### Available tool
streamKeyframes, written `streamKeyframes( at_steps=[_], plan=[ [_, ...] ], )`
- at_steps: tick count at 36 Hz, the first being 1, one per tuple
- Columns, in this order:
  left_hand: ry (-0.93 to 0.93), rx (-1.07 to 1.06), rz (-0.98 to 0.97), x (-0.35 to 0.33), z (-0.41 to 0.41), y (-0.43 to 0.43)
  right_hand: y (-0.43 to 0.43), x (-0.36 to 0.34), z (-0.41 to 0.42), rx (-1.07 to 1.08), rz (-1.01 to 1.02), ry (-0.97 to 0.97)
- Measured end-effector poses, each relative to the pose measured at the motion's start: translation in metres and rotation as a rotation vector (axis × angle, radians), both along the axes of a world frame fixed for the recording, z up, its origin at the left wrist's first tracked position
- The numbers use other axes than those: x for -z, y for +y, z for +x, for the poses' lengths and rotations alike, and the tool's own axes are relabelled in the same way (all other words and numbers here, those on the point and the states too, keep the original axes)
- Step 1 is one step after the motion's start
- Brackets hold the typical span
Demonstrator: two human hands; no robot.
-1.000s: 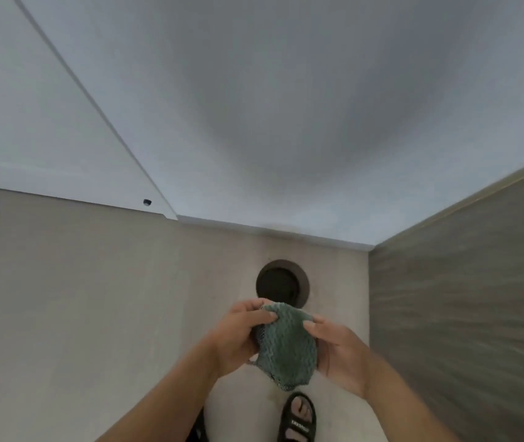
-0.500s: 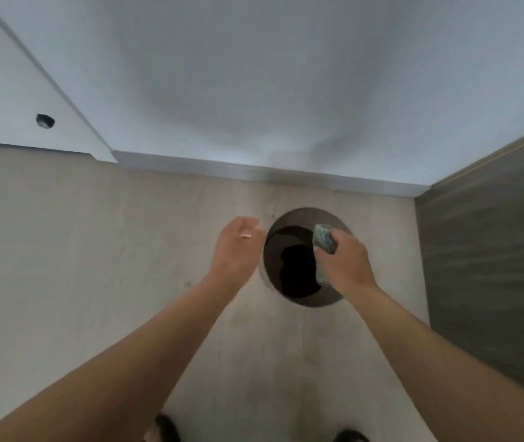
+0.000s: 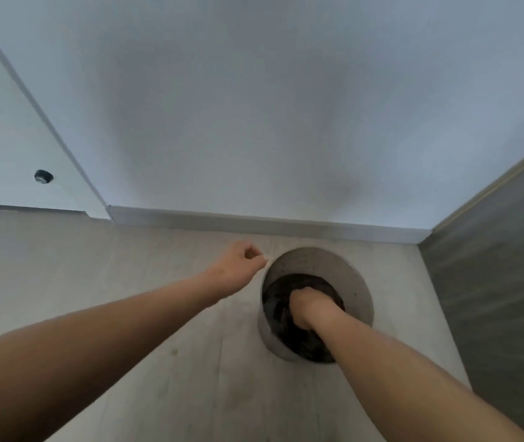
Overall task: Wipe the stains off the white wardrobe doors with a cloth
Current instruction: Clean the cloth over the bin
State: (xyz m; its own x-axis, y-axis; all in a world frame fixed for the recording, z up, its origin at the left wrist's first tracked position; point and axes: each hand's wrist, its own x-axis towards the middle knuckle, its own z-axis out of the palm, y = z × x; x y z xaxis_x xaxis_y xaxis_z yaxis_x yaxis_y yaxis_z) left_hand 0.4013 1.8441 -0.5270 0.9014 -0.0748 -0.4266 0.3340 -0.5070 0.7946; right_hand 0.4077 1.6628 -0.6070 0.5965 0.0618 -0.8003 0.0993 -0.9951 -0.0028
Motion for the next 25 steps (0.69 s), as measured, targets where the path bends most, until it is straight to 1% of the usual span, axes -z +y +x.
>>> streamKeyframes(
  at_steps=[2, 5, 7, 11, 13, 16, 19, 22, 23, 25],
  plan=[
    [-0.012, -0.006, 0.02, -0.005, -0.008, -0.003, -0.001, -0.006, -0.002, 0.055, 0.024, 0.058],
    [-0.065, 0.052, 0.074, -0.006, -0.022, -0.009, 0.001, -0.013, -0.001, 0.144, 0.059, 0.005],
    [-0.107, 0.084, 0.094, -0.004, -0.027, -0.01, 0.001, -0.014, -0.001, 0.202, 0.079, 0.006],
    [-0.133, 0.064, 0.092, -0.011, -0.029, -0.007, -0.009, -0.021, -0.006, 0.292, 0.261, 0.11],
    [-0.176, 0.025, 0.082, -0.021, -0.026, -0.006, -0.017, -0.038, -0.004, 0.363, 0.351, 0.099],
    [-0.2, 0.012, 0.045, -0.035, -0.025, -0.01, -0.032, -0.082, -0.002, 0.417, 0.484, 0.112],
    [-0.188, 0.014, -0.02, -0.036, -0.026, -0.018, -0.052, -0.121, -0.004, 0.499, 0.681, 0.135],
    [-0.142, 0.025, -0.17, -0.037, -0.025, -0.028, -0.069, -0.146, -0.014, 0.566, 0.882, 0.17],
    [-0.095, 0.033, -0.238, -0.041, -0.025, -0.032, -0.074, -0.151, -0.017, 0.602, 0.951, 0.198],
    [0.057, 0.035, -0.389, -0.047, -0.024, -0.04, -0.083, -0.156, -0.021, 0.677, 1.071, 0.249]
  ],
)
